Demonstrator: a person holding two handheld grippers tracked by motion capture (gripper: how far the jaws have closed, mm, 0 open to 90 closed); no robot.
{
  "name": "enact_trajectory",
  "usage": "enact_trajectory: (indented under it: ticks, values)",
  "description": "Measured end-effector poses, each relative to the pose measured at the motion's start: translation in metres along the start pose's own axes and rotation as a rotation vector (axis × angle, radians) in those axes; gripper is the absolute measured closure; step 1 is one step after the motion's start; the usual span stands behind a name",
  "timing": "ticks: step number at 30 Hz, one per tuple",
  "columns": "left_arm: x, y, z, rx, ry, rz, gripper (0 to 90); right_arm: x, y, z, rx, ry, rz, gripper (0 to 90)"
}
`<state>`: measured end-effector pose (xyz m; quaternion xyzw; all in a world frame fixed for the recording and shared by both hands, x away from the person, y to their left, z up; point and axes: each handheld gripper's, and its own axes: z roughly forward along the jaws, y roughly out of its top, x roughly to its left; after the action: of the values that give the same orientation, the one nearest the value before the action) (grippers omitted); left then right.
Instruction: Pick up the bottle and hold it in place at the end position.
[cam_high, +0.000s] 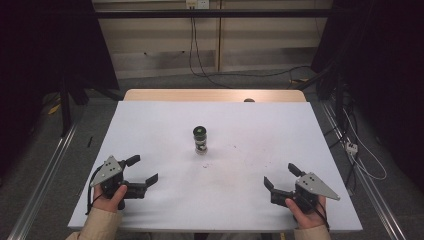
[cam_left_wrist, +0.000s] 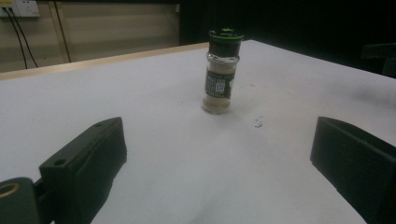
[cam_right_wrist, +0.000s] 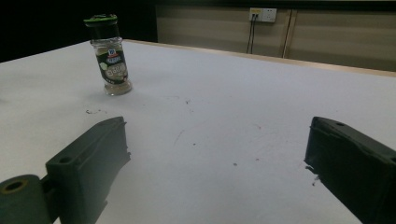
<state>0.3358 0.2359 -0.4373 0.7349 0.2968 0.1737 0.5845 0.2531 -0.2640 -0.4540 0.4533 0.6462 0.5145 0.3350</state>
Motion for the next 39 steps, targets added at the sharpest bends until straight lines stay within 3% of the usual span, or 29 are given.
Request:
enact_trajectory:
  ticks: [9,25,39]
  values:
    - [-0.001,0.004,0.009,-0.003,-0.003,0.009,3.2,0.0,0.0,0.0,-0.002,0.003,-0.004,5.4]
    - [-0.008,0.018,0.055,0.014,0.008,0.027,3.4,0.0,0.001,0.001,-0.007,0.004,-0.005,5.5]
    - [-0.004,0.024,0.081,0.015,0.003,0.022,3.8,0.001,0.001,0.003,-0.005,0.01,-0.004,5.8]
